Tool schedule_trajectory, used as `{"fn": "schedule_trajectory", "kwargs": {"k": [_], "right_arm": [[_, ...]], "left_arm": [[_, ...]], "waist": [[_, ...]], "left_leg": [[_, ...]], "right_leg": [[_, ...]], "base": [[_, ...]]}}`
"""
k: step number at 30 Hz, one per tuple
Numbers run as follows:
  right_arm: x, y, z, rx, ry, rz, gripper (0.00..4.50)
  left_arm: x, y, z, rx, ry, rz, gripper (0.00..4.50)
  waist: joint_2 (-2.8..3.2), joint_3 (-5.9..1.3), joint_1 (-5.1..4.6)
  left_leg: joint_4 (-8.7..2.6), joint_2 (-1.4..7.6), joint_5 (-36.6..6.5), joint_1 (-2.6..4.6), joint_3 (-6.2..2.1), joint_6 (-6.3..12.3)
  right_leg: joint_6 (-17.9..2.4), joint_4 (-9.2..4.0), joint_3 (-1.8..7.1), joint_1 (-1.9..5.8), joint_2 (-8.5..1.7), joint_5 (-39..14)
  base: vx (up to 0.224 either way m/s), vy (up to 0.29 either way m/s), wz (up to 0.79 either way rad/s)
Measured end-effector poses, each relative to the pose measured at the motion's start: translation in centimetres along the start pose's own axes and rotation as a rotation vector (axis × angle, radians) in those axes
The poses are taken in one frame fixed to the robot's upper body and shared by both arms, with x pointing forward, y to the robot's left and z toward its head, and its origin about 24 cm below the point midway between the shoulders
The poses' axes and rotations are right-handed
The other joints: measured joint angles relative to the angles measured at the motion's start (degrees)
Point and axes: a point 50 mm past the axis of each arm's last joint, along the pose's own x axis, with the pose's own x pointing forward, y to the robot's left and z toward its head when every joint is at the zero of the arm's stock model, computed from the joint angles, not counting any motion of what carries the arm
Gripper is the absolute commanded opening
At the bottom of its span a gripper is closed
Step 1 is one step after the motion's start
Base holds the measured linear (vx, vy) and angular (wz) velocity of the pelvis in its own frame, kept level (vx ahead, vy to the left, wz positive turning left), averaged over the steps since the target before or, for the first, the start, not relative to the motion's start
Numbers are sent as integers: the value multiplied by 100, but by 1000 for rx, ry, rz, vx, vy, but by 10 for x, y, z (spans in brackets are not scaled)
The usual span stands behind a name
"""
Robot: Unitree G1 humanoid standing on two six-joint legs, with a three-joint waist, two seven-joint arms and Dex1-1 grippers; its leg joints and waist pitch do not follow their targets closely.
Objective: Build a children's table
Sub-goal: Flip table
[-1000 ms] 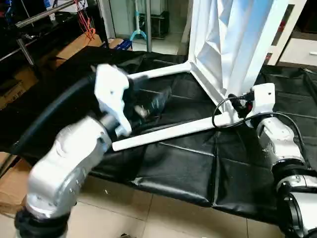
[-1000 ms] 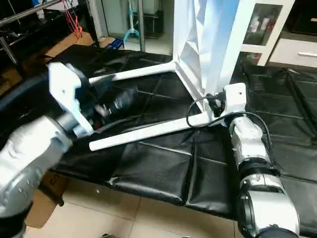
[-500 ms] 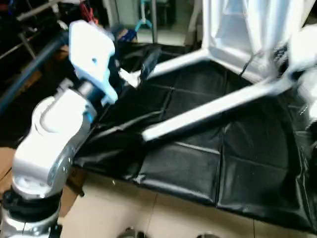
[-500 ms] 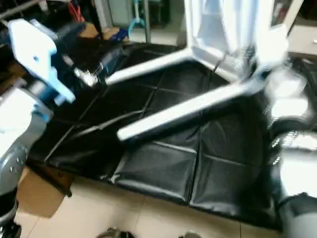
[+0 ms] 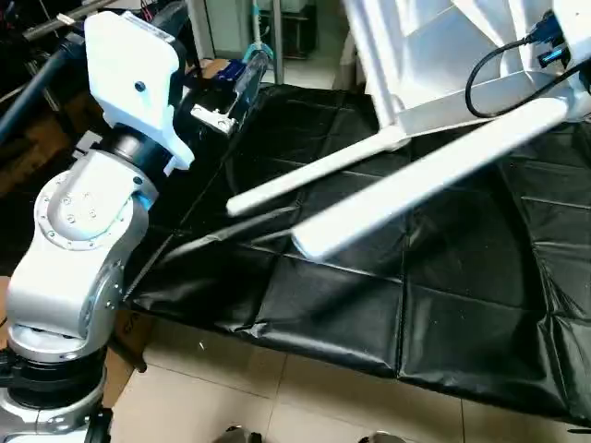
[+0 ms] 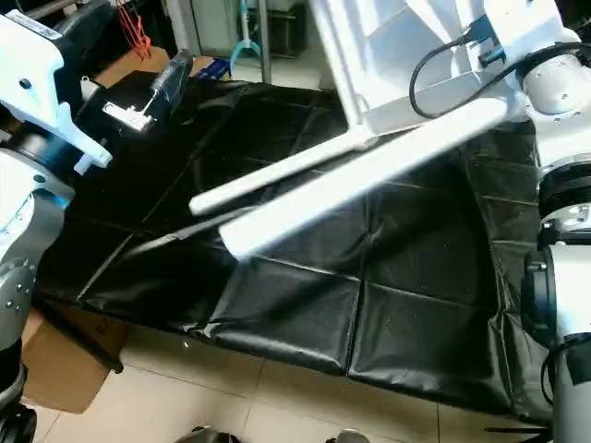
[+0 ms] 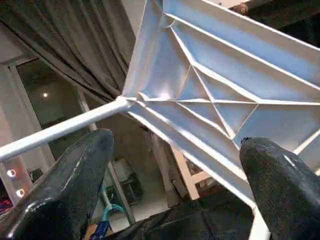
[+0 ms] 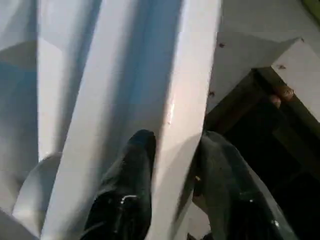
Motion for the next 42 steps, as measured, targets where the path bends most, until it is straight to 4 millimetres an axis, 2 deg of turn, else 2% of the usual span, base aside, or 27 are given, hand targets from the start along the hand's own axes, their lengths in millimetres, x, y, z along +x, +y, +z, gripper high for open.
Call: {"fn": "schedule_trajectory", "kwargs": {"k": [5, 10, 14, 16, 20, 24, 27, 29, 32, 42], "right_arm": [[-3, 13, -6, 28, -17, 5, 87], [-10, 28, -21, 98, 13, -18, 68], [-16, 45, -37, 188, 66, -27, 60], [-20, 55, -46, 254, 116, -22, 57], [-28, 73, -68, 367, 241, -18, 53], [-43, 99, -92, 449, 393, 14, 51], [-50, 114, -100, 464, 458, 41, 45], [-50, 115, -99, 460, 457, 41, 43], [-49, 116, -99, 457, 463, 38, 32], [-48, 120, -95, 473, 475, 9, 1]], "left_arm": [[-1, -6, -4, -3, 16, -21, 450], [0, -7, -4, 3, 16, -28, 450], [0, -10, -5, 0, 15, -35, 450], [0, -10, -4, 2, 11, -36, 450], [0, -10, -4, 8, 10, -36, 450], [0, -10, -4, 16, 11, -35, 450], [0, -10, -4, 18, 15, -35, 450], [0, -10, -5, 18, 22, -37, 450], [-1, -10, -5, 21, 27, -40, 450], [-4, -2, -7, 34, 67, -13, 450]], "waist": [[-34, -20, -34], [-79, -50, -102], [-81, -51, -158], [-81, -52, -221], [-77, -52, -307], [-66, -45, -411], [-60, -41, -467], [-69, -41, -493], [-77, -37, -495], [-83, -39, -394]], "left_leg": [[4, 1, 2, 10, -5, -2], [8, 0, 2, 29, -6, -4], [9, -1, 1, 84, -7, -5], [9, -1, 0, 102, -16, -6], [8, -1, 0, 102, -28, -6], [8, -4, 0, 88, -33, -6], [8, -9, 7, 52, -33, -16], [9, -8, 10, 56, -40, -20], [9, -4, 10, 65, -46, -20], [10, -7, 10, 69, -32, -20]], "right_leg": [[-4, 4, -3, 10, 2, 5], [-15, 1, -1, 37, 2, 12], [-5, -5, -2, 88, 1, 6], [23, -6, -10, 104, 1, -11], [22, -6, -19, 99, 1, -11], [22, -7, -26, 68, -3, -11], [-10, -4, -30, -7, -10, 14], [-27, -4, -39, -15, -10, 30], [-27, -4, -48, -19, -8, 30], [-28, -5, -30, -16, -8, 31]], "base": [[0, 0, 0], [0, 0, 0], [0, 0, 0], [0, 0, 0], [0, 0, 0], [0, 0, 0], [0, 0, 0], [0, 0, 0], [0, 0, 0], [0, 0, 0]]}}
